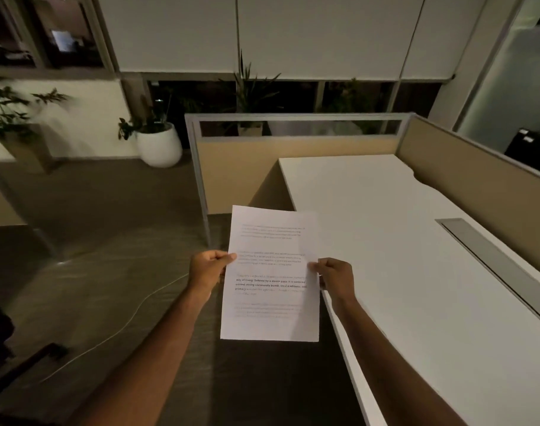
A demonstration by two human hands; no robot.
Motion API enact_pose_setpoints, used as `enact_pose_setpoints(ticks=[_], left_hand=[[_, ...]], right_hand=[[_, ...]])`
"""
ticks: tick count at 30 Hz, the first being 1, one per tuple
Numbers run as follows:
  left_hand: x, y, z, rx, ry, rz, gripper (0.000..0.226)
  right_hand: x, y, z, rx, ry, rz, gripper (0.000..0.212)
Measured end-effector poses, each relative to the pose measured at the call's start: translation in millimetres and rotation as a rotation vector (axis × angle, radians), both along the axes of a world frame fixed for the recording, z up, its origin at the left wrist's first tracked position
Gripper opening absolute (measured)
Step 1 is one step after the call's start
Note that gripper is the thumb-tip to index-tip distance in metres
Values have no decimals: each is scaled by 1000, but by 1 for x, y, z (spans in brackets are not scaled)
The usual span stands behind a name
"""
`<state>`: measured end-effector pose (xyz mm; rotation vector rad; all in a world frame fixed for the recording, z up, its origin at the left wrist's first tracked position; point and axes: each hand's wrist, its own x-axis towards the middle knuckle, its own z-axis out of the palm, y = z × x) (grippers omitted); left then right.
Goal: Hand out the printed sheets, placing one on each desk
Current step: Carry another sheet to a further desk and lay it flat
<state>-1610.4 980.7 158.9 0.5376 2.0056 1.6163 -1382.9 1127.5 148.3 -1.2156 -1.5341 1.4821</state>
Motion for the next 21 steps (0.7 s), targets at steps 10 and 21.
enact_pose_setpoints(ticks=[10, 21], left_hand=[[-123, 202, -20, -17, -53, -208, 14], [-178, 433, -21, -62, -41, -574, 10]], right_hand=[[-101, 172, -21, -5, -49, -173, 21], [-129, 302, -16, -49, -75, -525, 19]])
